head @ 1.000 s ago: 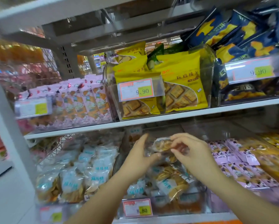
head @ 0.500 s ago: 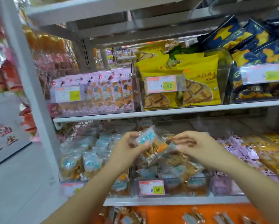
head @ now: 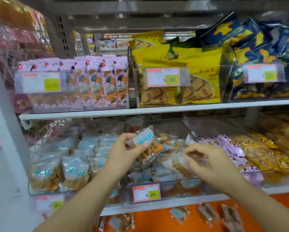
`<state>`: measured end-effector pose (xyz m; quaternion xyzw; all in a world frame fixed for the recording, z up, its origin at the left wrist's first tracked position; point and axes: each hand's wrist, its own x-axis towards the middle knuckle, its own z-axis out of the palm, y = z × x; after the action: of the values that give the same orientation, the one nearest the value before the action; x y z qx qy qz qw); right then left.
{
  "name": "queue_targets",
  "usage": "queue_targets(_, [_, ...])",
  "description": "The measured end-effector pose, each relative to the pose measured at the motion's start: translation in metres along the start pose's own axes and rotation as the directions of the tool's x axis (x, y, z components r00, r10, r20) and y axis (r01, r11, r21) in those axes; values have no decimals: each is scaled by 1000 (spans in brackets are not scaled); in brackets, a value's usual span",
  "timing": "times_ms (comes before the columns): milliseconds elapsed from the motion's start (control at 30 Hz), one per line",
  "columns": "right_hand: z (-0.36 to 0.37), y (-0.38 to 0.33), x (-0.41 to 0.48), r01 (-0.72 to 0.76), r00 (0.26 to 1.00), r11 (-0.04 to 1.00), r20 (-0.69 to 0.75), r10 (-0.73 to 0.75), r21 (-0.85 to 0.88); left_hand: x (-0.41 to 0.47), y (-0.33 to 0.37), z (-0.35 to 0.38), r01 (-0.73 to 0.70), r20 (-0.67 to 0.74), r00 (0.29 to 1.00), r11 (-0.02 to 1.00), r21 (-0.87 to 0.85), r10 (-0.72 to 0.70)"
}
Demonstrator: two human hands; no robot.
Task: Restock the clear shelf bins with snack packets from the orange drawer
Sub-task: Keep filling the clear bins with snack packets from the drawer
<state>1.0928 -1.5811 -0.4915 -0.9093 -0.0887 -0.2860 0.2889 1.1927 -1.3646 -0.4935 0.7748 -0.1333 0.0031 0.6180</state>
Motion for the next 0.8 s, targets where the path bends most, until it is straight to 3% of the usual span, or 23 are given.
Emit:
queue_targets(100, [1, -16, 3, -115, 955, 929, -219, 201, 352, -7, 1, 2, 74, 20, 997, 990, -122, -72])
queue_targets(233, [18, -35, -3, -7, 881, 912, -429, 200, 411, -22, 2, 14, 192, 93, 981, 937, -291, -172])
queue_targets(433, [59, -30, -14, 97, 966, 959, -257, -26, 267, -39, 11, 41, 203, 156, 976, 895, -396, -153])
queue_targets(567, [50, -19, -10, 168, 970, 969, -206, -130, 180, -33, 7, 30, 272, 281, 948, 839, -471, -150])
queue_targets(667, [46, -20, -8, 156, 977, 977, -169, -131, 144, -36, 7, 29, 229, 352, 933, 877, -422, -74])
queue_targets(800, [45, -27, -9, 135, 988, 953, -112, -108, 271, -33, 3, 27, 107, 234, 971, 964, -245, -48])
